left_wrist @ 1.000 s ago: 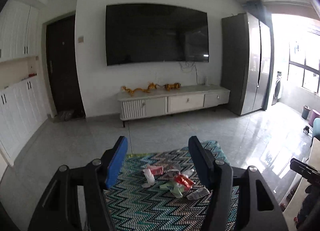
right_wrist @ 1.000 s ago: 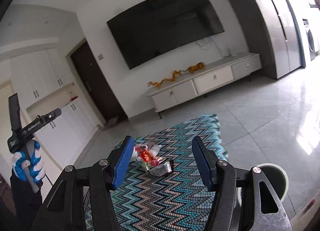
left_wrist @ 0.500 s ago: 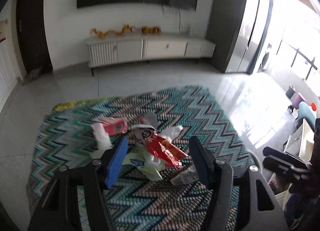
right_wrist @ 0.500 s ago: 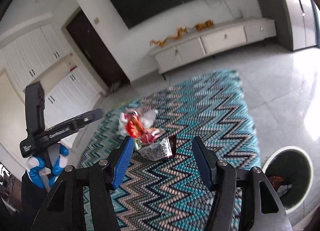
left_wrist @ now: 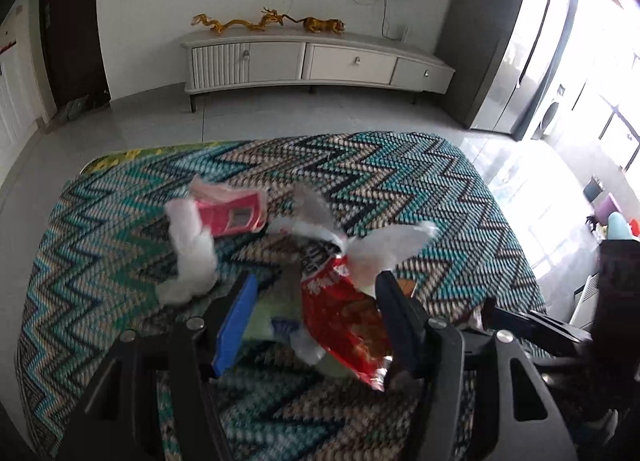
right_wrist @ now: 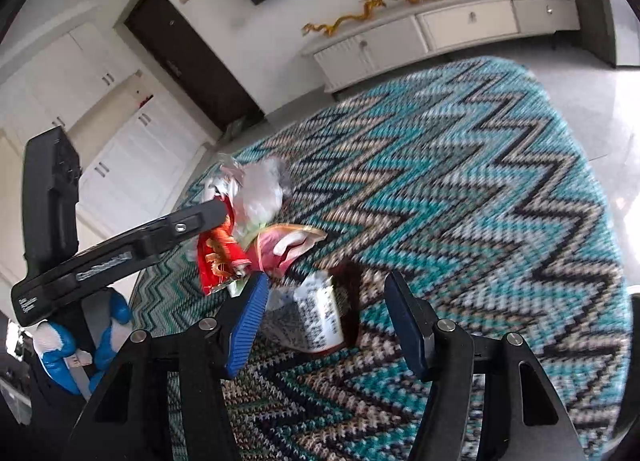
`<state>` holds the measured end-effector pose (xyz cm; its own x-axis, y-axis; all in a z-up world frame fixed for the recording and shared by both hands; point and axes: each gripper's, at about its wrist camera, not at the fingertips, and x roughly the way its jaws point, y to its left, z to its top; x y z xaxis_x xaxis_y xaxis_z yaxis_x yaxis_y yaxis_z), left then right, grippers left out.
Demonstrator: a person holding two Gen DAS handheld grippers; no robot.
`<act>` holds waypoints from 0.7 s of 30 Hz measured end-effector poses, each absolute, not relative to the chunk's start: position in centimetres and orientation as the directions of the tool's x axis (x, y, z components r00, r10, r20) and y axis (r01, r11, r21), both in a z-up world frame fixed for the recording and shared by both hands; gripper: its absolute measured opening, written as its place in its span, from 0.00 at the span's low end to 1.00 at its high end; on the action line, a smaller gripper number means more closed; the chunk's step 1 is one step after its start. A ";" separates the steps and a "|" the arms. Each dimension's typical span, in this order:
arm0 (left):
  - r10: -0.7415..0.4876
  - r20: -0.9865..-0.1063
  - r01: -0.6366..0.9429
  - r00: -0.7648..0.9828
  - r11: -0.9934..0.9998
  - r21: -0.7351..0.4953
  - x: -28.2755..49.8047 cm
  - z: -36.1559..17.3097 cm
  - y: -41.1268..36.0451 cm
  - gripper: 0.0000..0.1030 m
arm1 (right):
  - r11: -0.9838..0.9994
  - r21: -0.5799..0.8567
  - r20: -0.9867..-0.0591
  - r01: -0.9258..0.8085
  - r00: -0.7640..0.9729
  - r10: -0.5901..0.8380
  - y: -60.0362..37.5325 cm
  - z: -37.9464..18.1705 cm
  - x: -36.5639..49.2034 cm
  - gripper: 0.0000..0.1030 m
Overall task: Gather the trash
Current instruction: 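Grasp the red snack wrapper with the left tool while the right tool grasps the white-labelled packet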
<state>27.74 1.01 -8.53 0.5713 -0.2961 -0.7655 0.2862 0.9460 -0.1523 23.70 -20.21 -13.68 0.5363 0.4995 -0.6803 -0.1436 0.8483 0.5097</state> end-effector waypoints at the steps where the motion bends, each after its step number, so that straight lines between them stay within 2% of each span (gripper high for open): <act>1: -0.305 -0.763 0.286 0.570 0.944 -0.164 27.2 -8.7 1.5 0.57 | 0.844 0.515 -0.678 -0.151 0.530 0.509 -20.0 -13.8 23.6 0.44; 6: -0.337 -0.755 0.289 0.562 0.936 -0.203 25.2 -9.2 2.7 0.44 | 0.837 0.515 -0.661 -0.184 0.536 0.525 -19.4 -13.6 22.3 0.33; 7: -0.340 -0.755 0.290 0.561 0.935 -0.205 25.0 -9.2 2.7 0.38 | 0.839 0.512 -0.662 -0.185 0.537 0.523 -19.3 -13.7 22.1 0.26; 8: -0.342 -0.758 0.292 0.556 0.934 -0.208 24.9 -9.3 2.7 0.32 | 0.840 0.511 -0.662 -0.183 0.539 0.521 -18.9 -13.8 21.8 0.24; 14: -0.365 -0.752 0.301 0.549 0.926 -0.229 23.4 -9.6 2.7 0.30 | 0.840 0.502 -0.652 -0.205 0.549 0.523 -19.0 -13.0 19.4 0.19; 21: -0.380 -0.714 0.333 0.589 0.918 -0.214 19.3 -7.5 2.6 0.29 | 0.833 0.505 -0.618 -0.226 0.580 0.531 -20.0 -11.1 15.8 0.18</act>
